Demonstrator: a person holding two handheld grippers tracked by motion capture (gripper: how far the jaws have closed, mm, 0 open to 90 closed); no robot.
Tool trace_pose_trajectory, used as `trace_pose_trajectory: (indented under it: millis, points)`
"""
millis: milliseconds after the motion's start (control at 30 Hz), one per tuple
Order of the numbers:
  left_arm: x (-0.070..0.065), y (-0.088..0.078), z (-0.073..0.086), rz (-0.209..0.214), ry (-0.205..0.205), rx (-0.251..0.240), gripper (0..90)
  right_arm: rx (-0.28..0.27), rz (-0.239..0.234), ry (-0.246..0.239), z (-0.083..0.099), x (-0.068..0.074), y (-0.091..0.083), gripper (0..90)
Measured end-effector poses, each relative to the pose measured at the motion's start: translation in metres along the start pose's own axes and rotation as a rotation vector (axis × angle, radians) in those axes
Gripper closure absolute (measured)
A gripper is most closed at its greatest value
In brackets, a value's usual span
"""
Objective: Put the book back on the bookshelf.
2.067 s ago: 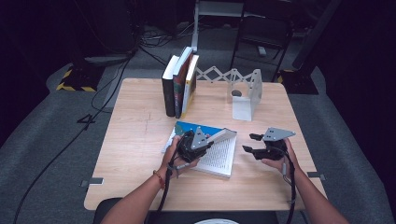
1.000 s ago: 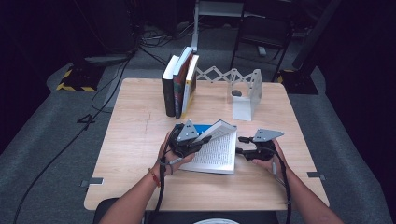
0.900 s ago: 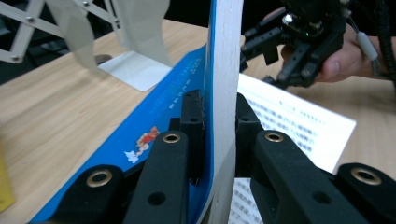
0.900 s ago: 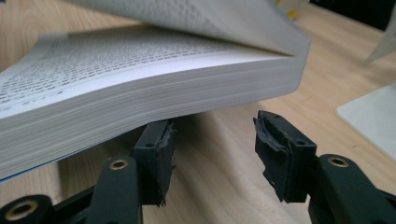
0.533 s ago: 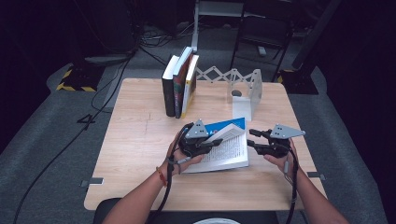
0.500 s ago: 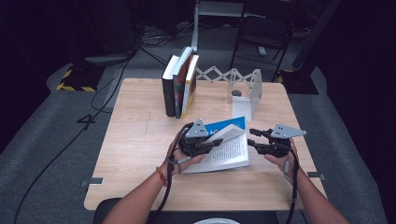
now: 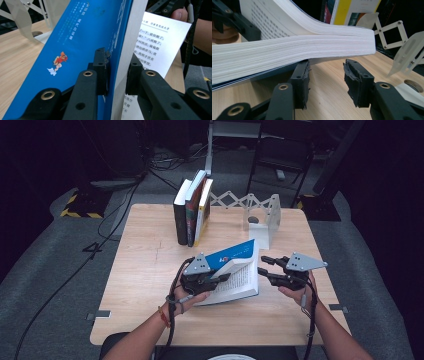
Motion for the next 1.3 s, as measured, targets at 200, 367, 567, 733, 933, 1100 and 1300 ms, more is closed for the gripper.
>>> trace_pose_trajectory:
  millis: [200,367,567,733,933,1100,1300]
  points:
    - [0.003,0.007,-0.004,0.067,-0.021,-0.051,75.6,-0.010,0.022,0.001,-0.002,-0.004,-0.001,55.0]
    - [0.000,0.021,-0.018,0.093,0.024,-0.025,75.7,-0.030,0.066,0.013,-0.005,-0.018,-0.008,55.0]
    - [-0.012,0.041,-0.035,0.114,0.082,-0.040,76.0,-0.078,0.124,-0.002,-0.017,-0.036,-0.032,57.5]
    - [-0.016,0.043,-0.038,0.107,0.128,-0.067,75.1,-0.072,0.158,-0.065,-0.027,-0.038,-0.042,58.2]
    - [-0.016,0.025,-0.030,0.052,0.169,-0.106,71.4,-0.100,0.130,-0.078,-0.044,-0.022,-0.034,58.1]
    - [-0.012,0.009,-0.024,0.015,0.169,-0.088,70.9,-0.108,0.093,-0.090,-0.054,-0.005,-0.027,55.2]
    - [-0.008,-0.001,-0.018,0.002,0.161,-0.078,73.2,-0.100,0.032,-0.112,-0.057,0.016,-0.023,51.2]
Point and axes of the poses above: each handheld gripper's, and its own axes: y roughly forward along the jaws, z roughly out of its underside, x roughly to its left, the point moved 10 cm from there along y, roughly forward along the jaws, and after that the axes turned 7 degrees about z, right-handed, at the moved point
